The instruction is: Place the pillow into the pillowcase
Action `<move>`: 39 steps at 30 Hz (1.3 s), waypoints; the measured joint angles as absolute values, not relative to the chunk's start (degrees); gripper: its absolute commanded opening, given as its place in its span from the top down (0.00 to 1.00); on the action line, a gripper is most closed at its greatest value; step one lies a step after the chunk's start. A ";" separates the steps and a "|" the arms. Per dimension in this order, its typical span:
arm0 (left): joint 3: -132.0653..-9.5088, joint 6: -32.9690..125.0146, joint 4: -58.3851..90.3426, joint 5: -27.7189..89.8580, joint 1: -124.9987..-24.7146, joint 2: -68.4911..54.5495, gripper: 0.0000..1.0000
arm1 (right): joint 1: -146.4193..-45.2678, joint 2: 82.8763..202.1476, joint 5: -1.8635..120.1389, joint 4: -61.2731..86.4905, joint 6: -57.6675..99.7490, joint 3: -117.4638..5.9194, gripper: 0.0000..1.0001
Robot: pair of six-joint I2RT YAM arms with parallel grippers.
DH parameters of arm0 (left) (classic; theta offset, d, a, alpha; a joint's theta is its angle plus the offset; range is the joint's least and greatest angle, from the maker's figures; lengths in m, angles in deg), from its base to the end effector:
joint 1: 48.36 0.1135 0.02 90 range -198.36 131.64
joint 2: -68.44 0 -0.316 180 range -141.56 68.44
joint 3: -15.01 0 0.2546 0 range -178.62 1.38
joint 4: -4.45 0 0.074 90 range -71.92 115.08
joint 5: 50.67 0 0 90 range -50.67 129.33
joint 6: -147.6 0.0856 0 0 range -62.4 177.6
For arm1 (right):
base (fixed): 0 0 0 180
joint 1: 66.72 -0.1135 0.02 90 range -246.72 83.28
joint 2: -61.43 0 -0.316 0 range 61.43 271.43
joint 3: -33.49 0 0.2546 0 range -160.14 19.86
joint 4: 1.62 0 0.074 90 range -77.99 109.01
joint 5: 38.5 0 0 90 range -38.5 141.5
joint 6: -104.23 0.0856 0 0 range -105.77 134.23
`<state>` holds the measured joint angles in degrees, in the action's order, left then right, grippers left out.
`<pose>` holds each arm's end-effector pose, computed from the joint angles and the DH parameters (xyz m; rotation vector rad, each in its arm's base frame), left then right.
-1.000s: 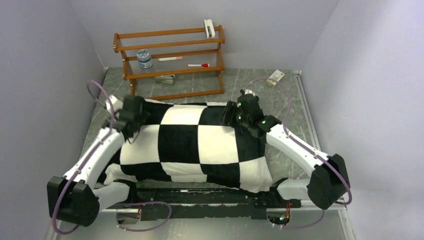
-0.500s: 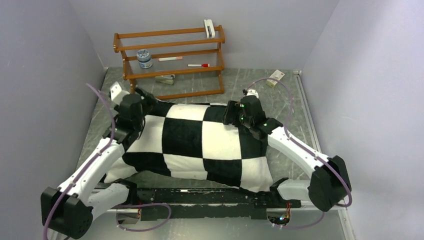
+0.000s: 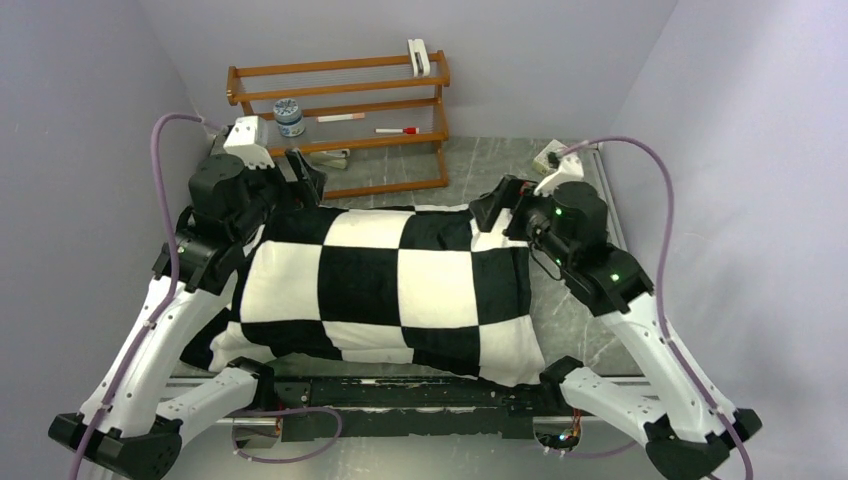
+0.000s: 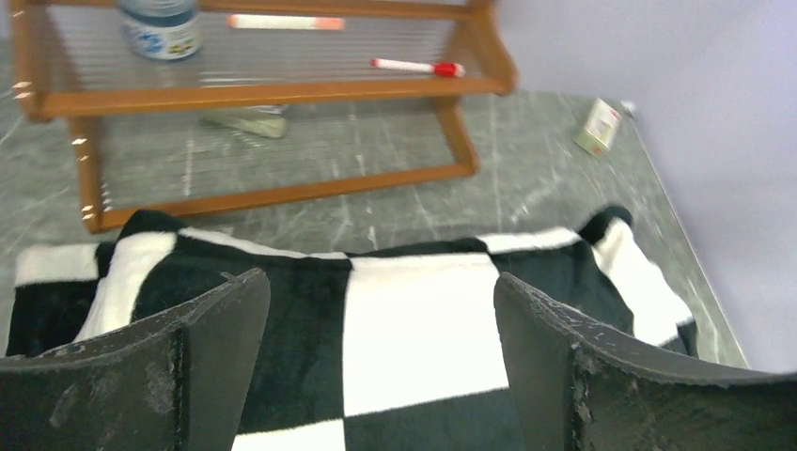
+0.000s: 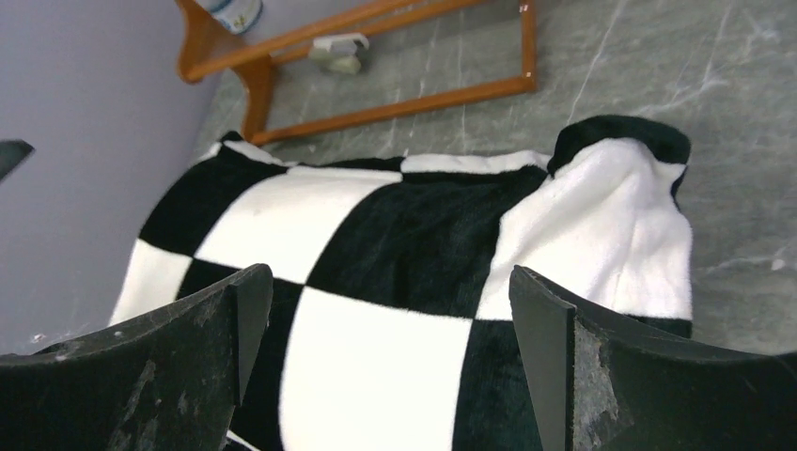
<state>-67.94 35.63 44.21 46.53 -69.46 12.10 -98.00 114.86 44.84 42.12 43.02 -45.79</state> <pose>0.2159 -0.0718 0.4544 -0.1044 1.8155 -0.4226 0.1865 0.1017 0.4294 0.0397 1.9263 0.6045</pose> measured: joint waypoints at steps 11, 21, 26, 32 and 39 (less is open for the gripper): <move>-70.01 43.91 49.04 36.00 -69.48 18.04 0.05 | -98.00 106.51 40.51 47.45 44.12 -50.07 0.00; -63.02 42.14 55.62 51.25 -69.48 15.44 0.04 | -97.94 107.14 38.17 46.16 44.92 -40.30 0.00; -60.55 40.83 57.94 60.22 -69.46 7.07 0.05 | -97.24 117.33 34.13 45.40 44.75 -34.70 0.01; -52.97 38.75 54.38 62.88 -68.61 2.29 0.90 | -90.29 125.09 39.53 37.77 42.32 -25.39 0.79; -49.45 37.42 44.63 61.77 -67.60 3.36 0.95 | -87.16 127.73 44.08 29.25 38.19 -27.25 1.00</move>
<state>-49.45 37.42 44.63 61.77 -67.60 3.36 -87.16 127.73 44.08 29.25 38.19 -27.25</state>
